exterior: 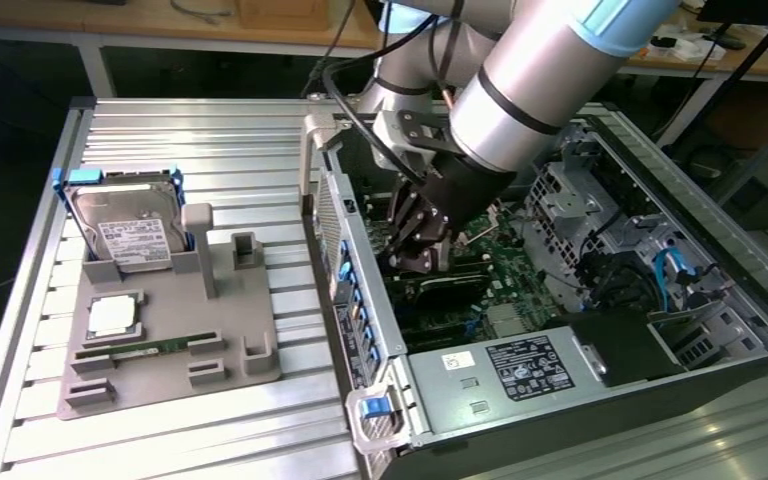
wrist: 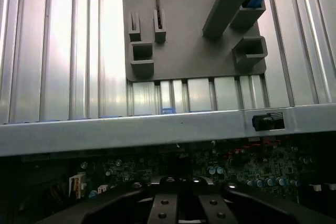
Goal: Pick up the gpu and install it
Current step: 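Press down on the gpu until it lock into place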
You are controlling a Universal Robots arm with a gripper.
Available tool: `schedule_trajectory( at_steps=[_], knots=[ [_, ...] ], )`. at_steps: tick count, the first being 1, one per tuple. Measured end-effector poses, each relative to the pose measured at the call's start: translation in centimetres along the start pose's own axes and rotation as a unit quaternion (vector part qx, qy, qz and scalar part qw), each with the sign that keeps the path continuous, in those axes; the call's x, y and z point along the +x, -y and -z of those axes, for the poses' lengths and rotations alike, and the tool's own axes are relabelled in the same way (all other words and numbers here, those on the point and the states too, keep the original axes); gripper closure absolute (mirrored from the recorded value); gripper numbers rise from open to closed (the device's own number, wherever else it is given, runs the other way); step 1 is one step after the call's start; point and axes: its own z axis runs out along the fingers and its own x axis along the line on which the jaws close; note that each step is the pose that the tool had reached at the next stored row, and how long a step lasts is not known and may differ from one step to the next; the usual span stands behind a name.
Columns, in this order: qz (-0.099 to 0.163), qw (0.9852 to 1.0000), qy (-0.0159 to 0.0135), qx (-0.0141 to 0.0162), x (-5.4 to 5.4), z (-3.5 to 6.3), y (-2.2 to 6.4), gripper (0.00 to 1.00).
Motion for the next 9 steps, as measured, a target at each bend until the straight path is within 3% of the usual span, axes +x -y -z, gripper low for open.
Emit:
schedule_trajectory(
  at_steps=[4, 6, 8, 9],
  knots=[
    [-0.001, 1.0000, -0.0044, -0.0036, -0.1, 0.79, 0.07, 0.89],
    [-0.002, 1.0000, -0.0049, -0.0067, -0.1, 1.28, -0.02, 0.89],
    [-0.002, 0.9999, -0.0050, -0.0126, -0.1, 1.45, -0.01, 0.89],
    [-0.002, 0.9998, -0.0053, -0.0178, -0.1, 1.47, 0.02, 0.89]
  ],
)
